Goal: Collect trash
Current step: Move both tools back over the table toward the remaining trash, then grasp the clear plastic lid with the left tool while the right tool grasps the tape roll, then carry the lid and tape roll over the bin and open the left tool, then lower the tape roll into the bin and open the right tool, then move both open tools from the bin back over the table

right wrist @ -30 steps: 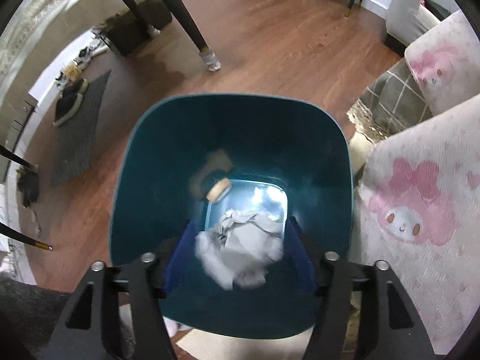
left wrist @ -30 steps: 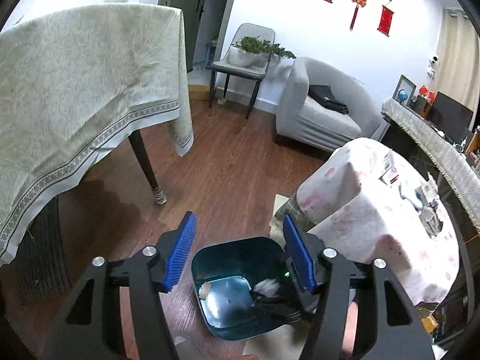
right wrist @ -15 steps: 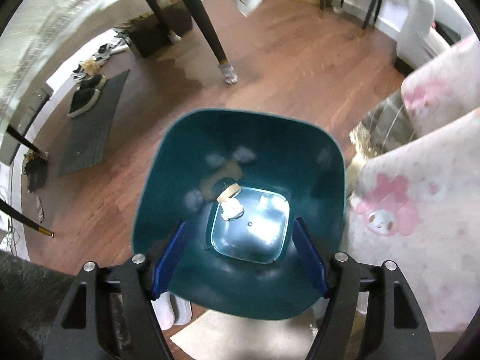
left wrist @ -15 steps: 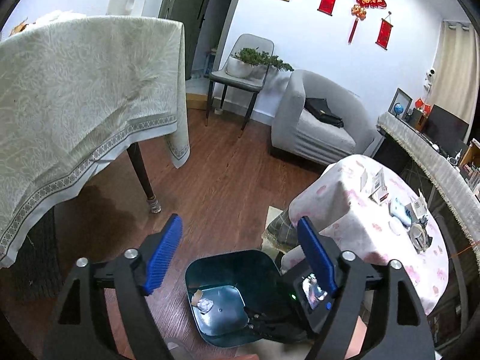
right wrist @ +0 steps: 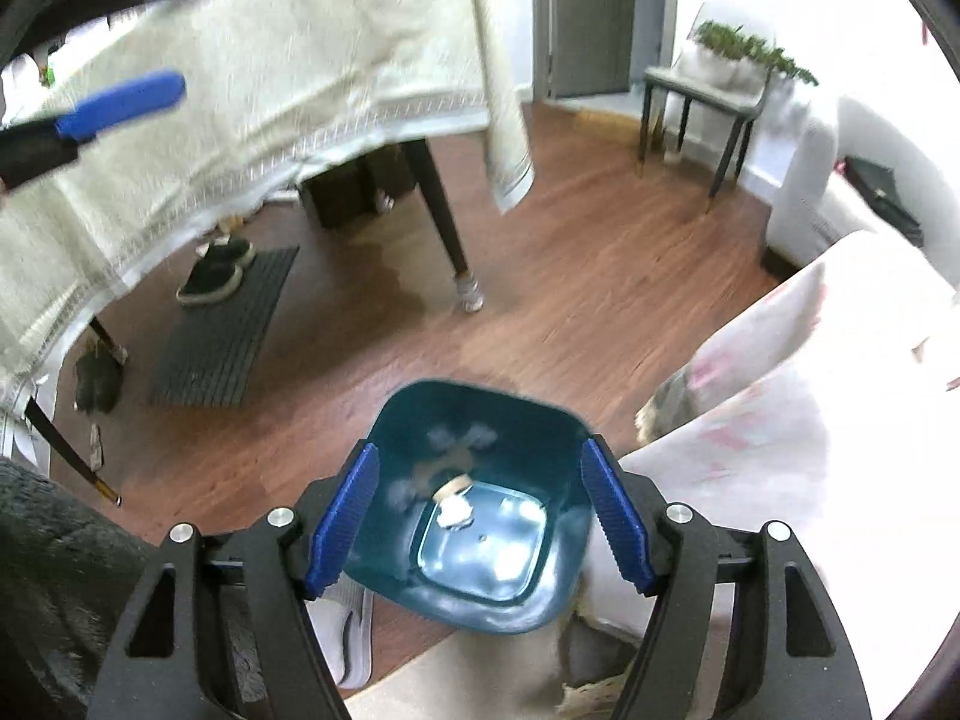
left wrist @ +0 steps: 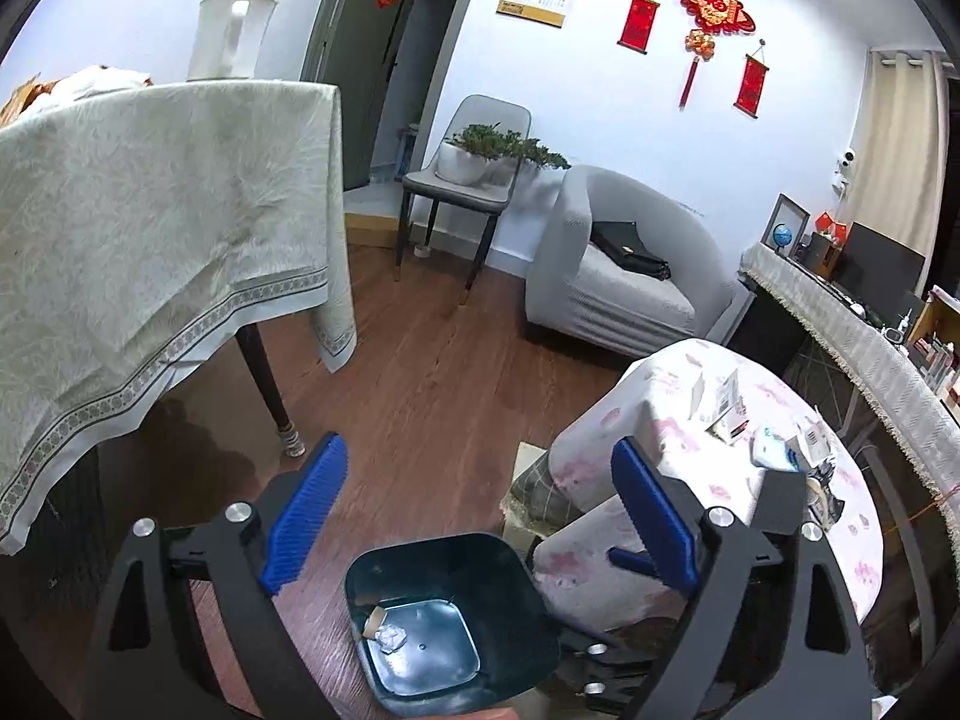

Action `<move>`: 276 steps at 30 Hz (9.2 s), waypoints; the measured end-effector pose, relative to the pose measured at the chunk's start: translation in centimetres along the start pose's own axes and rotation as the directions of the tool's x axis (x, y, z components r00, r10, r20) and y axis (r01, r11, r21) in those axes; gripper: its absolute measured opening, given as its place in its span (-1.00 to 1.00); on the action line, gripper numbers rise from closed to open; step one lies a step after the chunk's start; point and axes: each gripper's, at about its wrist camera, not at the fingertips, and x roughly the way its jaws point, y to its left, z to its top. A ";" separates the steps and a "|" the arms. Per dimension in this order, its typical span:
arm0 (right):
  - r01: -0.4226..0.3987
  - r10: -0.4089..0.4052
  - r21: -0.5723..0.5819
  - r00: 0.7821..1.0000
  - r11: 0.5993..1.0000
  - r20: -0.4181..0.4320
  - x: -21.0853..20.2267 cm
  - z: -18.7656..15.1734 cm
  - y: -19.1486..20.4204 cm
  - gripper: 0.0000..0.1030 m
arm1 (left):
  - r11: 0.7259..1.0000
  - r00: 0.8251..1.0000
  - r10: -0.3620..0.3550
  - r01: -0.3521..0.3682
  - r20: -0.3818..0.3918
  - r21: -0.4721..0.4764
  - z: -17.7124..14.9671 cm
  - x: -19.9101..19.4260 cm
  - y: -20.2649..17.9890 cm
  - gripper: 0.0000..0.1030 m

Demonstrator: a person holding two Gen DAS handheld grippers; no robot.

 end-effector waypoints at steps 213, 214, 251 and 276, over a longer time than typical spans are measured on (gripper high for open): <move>0.065 0.006 0.167 0.919 0.984 -0.394 17.7 -5.7 0.3 -0.66 | 0.987 0.933 0.127 -0.084 -0.336 0.140 -10.5 7.7 4.7 0.52; 0.070 0.001 0.158 0.912 0.985 -0.410 18.2 -6.2 0.4 -0.66 | 0.987 0.941 0.120 -0.078 -0.317 0.143 -10.0 7.1 4.5 0.49; 0.034 -0.024 0.044 0.980 0.998 -0.198 9.4 -1.7 2.2 -0.14 | 0.977 0.999 0.027 -0.020 -0.028 0.211 -1.8 -2.9 -2.3 0.01; 0.202 -0.217 0.123 0.968 0.972 0.126 -9.5 -1.6 -7.4 0.14 | 0.981 0.997 -0.071 0.075 -0.024 0.182 -0.2 -0.4 -9.4 0.58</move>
